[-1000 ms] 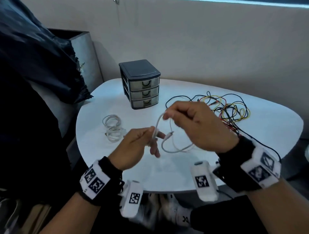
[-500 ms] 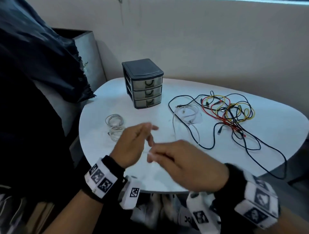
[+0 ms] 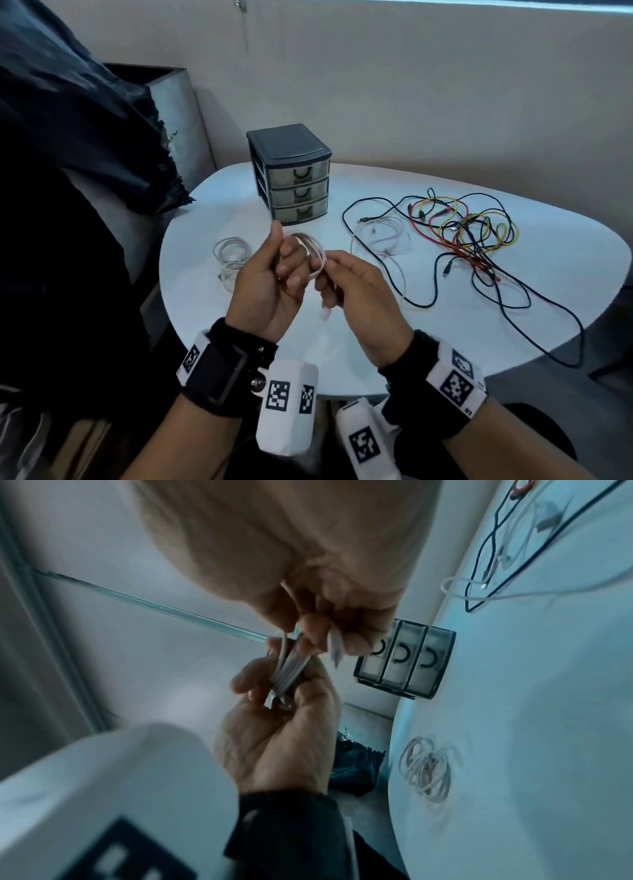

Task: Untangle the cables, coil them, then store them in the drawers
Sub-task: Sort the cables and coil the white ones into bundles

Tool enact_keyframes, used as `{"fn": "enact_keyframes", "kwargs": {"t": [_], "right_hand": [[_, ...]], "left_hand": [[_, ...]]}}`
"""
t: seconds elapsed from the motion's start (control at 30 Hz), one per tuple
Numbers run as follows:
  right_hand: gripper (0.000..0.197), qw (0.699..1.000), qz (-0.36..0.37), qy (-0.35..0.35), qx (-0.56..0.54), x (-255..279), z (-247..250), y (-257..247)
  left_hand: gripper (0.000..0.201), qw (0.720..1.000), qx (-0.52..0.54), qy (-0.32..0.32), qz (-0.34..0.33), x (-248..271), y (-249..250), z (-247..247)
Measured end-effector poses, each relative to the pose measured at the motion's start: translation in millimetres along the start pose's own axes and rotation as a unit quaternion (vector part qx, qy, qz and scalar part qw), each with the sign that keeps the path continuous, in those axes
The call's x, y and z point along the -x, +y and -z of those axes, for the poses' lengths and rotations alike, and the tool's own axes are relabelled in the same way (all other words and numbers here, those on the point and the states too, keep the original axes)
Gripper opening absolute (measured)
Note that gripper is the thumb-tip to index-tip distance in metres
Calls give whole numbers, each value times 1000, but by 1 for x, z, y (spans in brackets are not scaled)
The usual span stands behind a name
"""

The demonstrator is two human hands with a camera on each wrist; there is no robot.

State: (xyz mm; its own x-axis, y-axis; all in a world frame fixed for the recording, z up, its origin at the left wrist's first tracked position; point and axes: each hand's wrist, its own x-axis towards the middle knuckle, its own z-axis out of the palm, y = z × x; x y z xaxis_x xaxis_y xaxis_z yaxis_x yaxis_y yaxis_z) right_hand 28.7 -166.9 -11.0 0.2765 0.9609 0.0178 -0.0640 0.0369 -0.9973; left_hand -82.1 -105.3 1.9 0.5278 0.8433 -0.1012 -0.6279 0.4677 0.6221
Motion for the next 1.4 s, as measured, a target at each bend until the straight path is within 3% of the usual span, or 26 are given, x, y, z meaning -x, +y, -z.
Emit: {"fn": "enact_keyframes", "kwargs": {"t": [0.13,0.3,0.37,0.5,0.57,0.63,0.73,0.87,1.0,1.07,1.13,1.3,1.4], "right_hand": [[34,1000,-21,11,-5,-3,0,-4],[32,978,90,39,184,-9,10,-11],[31,953,130,38,271,-10,18,-16],[30,882,130,4,452,-13,32,-25],[31,888,136,-20,438,-14,36,-28],[30,935,129,-44,328,-15,37,-26],[24,980,64,-76,175,-12,38,-19],[20,988,13,-131,84,-12,48,-12],[10,982,8,-136,133,-14,57,-6],[12,988,2,-84,133,-16,51,-5],[17,998,-17,-34,58,-18,44,-5],[22,973,-110,-34,-200,-20,27,-6],[21,965,-139,-51,-217,-15,16,0]], "left_hand": [[42,998,-37,35,-20,-1,-7,-7],[49,981,-174,42,-79,-5,-17,-6],[52,927,-346,44,-137,-9,-17,2],[50,778,-595,-20,-199,-11,-14,18],[45,740,-629,-18,-238,-9,-13,22],[41,749,-609,-10,-260,-9,-11,24],[39,794,-560,-7,-238,-10,-11,27],[44,864,-469,-15,-183,-8,-14,31],[40,924,-357,-17,-135,-7,-11,26],[38,931,-341,-23,-128,-7,-12,24],[37,931,-341,-19,-127,-7,-14,23],[41,926,-356,0,-122,-14,-20,30],[40,925,-359,5,-124,-15,-24,33]]}}
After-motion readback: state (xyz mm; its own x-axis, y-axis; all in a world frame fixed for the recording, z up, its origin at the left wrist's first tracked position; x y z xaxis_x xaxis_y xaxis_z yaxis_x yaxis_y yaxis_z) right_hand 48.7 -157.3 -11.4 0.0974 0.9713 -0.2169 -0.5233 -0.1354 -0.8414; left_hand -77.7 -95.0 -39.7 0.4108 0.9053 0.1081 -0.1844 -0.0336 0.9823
